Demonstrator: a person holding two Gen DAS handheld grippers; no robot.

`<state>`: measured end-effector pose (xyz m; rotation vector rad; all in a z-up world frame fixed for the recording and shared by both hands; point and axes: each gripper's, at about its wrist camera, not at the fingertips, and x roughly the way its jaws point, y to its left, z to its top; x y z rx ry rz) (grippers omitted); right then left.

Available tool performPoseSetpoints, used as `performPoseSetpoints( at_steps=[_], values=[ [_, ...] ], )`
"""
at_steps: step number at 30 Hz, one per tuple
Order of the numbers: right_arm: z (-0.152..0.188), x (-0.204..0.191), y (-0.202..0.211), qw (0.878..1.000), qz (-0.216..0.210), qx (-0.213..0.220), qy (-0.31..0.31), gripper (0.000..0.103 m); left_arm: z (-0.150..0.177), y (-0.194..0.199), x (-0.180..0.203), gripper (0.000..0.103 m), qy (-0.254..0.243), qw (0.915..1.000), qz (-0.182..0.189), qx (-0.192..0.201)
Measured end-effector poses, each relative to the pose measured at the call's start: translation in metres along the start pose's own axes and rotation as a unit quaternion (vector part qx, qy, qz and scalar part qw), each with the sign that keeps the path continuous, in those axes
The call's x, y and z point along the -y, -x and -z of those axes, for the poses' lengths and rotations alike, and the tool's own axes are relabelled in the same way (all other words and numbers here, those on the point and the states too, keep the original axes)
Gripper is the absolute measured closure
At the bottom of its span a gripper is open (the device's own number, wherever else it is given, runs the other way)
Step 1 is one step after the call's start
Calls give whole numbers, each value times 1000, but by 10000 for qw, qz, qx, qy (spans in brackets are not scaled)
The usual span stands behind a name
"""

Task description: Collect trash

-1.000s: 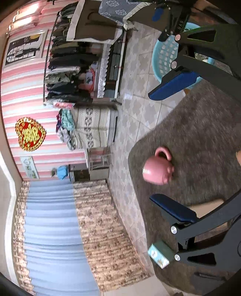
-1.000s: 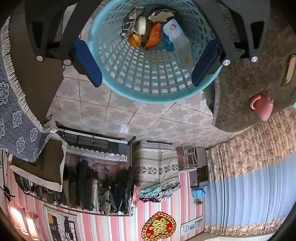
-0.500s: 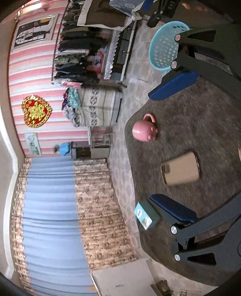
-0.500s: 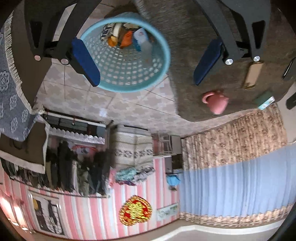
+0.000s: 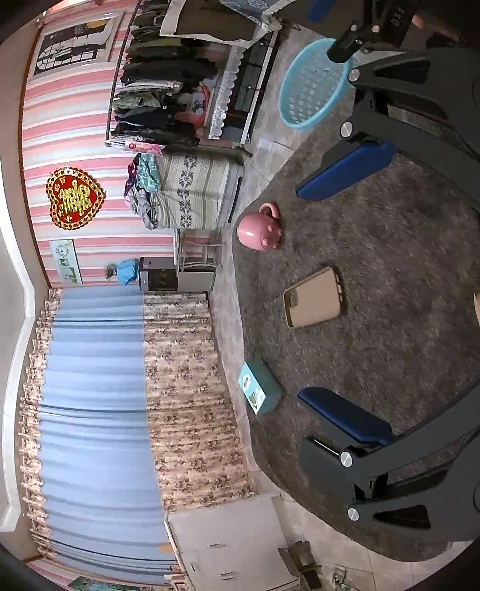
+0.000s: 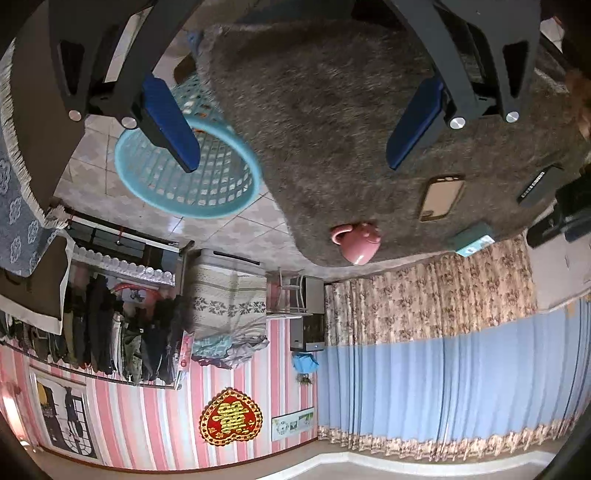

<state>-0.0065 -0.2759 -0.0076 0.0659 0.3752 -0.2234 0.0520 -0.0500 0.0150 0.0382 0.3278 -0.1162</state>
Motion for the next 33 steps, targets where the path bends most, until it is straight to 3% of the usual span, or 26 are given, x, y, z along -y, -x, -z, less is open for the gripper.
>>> performPoseSetpoints(
  at_steps=[10,33],
  values=[
    [9,-7,8,9996,-32,147,231,4,14,17,-10,5,122,9997,130,138],
    [11,-3,6,9997,35,213,106,4,25,10,6,5,-4,9991,418,56]
  ],
)
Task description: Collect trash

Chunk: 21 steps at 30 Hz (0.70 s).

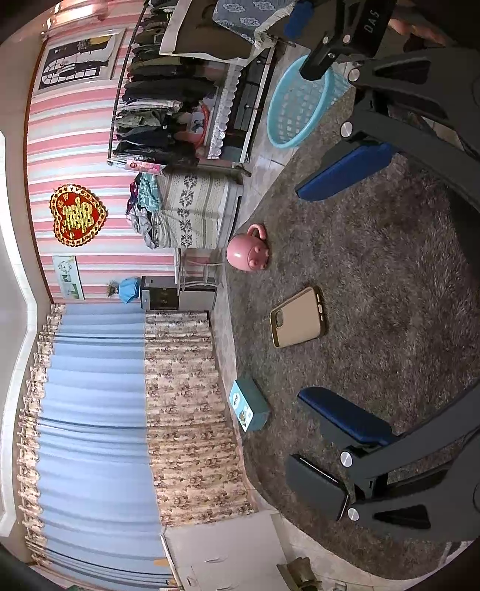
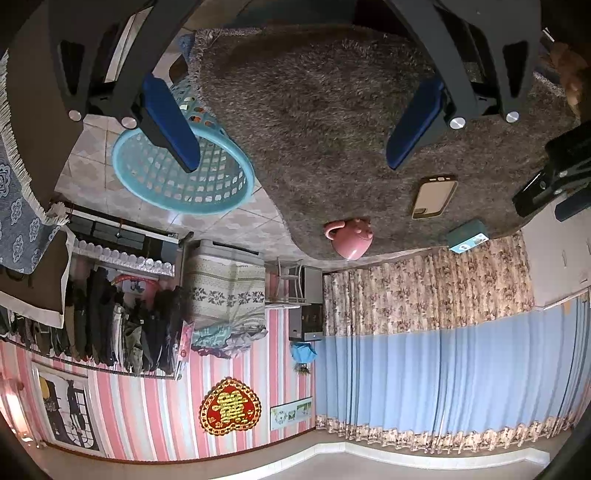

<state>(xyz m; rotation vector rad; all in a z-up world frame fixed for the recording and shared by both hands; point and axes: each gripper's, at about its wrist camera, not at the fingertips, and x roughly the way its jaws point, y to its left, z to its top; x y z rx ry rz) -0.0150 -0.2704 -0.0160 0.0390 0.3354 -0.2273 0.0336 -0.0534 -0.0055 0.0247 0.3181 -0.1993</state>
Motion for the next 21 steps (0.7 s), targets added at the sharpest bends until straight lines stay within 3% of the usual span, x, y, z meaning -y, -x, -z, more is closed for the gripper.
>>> performPoseSetpoints(
  at_steps=[21],
  values=[
    [-1,-2,1,10000,-37,34,56,4,2,1,-3,5,-41,10000,65,53]
  ],
)
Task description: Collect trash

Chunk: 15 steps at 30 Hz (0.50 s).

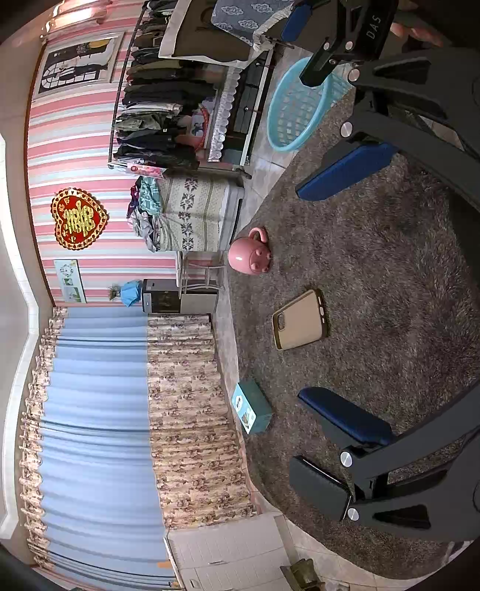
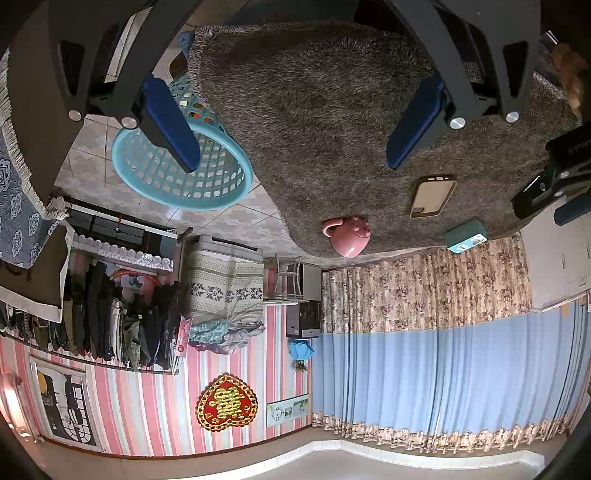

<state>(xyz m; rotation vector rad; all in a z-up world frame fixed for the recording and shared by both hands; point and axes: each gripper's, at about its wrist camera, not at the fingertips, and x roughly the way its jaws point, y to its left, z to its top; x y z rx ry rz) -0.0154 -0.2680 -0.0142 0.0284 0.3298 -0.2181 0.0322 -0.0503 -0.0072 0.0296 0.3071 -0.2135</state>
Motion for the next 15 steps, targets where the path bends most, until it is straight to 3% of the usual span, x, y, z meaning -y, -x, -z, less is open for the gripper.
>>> performPoseSetpoints(
  at_steps=[15],
  values=[
    [0,-2,-1,10000,-3,1,10,4,-1,0,0,5,-10,10000,1,-5]
  ],
)
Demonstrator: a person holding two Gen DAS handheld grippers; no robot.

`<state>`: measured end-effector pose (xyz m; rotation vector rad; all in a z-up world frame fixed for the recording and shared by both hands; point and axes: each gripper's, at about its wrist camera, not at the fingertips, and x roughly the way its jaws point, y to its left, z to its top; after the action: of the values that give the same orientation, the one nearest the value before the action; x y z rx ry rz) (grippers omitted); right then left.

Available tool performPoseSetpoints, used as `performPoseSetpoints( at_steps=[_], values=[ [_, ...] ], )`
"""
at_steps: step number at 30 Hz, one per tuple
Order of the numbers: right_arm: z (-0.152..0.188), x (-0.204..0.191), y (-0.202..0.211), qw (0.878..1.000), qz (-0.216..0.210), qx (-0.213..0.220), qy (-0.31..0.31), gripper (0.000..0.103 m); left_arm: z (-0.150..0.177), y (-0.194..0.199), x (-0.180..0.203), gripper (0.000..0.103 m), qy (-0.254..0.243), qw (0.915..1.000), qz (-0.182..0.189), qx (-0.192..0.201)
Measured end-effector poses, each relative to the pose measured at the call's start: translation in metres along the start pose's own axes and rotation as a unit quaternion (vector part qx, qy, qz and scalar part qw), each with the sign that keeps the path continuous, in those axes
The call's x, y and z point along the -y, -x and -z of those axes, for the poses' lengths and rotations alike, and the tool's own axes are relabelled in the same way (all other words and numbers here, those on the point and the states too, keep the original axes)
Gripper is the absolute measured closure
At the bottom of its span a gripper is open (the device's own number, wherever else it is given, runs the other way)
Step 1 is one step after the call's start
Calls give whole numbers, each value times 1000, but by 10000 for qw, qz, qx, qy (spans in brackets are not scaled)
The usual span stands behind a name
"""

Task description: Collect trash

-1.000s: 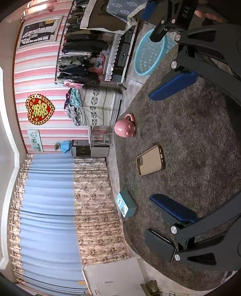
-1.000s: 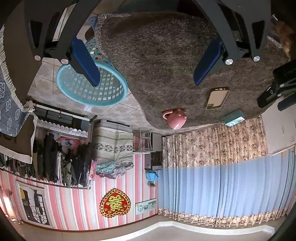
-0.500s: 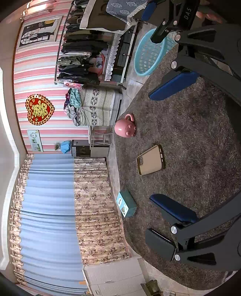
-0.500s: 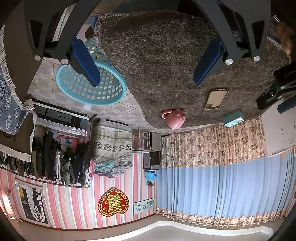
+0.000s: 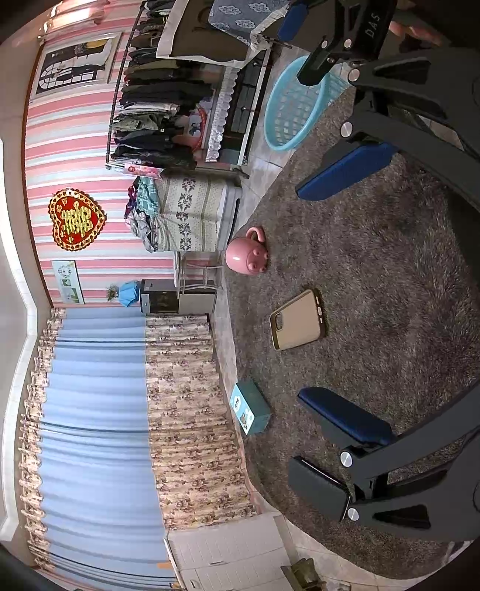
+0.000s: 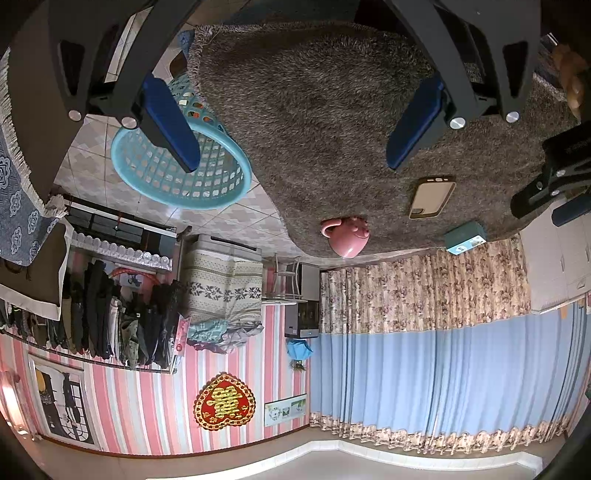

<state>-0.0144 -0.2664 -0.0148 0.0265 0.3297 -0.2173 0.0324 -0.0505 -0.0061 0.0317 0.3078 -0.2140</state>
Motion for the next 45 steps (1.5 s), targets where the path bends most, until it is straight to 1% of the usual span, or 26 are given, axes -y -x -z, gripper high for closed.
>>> performPoseSetpoints(
  at_steps=[28,45],
  values=[
    [1,0,0,10000,-7,13,2,4,7,1,-3,5,-9,10000,2,-46],
    [1,0,1,10000,-7,19,5,4,5,1,-4,5,-19,10000,8,-46]
  ],
)
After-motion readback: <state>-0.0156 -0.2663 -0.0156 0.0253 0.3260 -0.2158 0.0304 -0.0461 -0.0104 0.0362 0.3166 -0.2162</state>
